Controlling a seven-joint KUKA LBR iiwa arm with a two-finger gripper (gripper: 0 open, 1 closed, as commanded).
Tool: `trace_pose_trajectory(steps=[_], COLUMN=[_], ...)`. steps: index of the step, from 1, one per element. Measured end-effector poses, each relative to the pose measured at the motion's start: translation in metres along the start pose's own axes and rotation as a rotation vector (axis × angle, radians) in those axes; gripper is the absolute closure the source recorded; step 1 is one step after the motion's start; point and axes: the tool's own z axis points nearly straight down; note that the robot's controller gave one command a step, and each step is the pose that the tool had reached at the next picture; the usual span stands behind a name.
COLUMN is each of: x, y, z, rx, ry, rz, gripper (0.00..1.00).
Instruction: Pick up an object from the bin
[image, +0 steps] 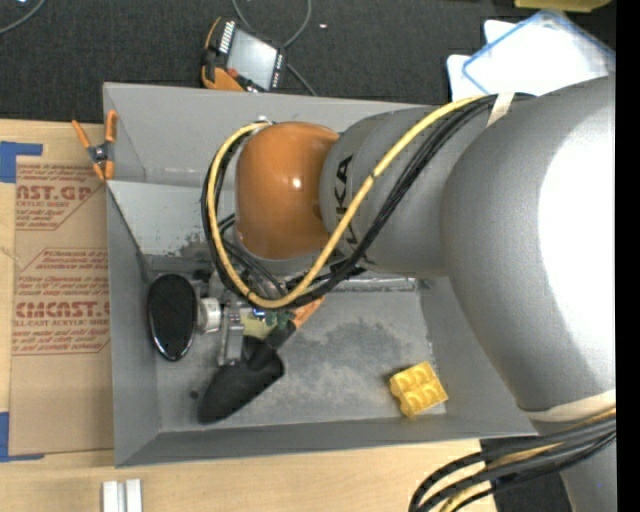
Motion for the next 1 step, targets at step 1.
trace_pose_trajectory(steps=[1], x=[0.0000], y=[0.0000], z=[0.0001], rx=[0.000], ry=[0.000], rz=[0.000], gripper=[0.00])
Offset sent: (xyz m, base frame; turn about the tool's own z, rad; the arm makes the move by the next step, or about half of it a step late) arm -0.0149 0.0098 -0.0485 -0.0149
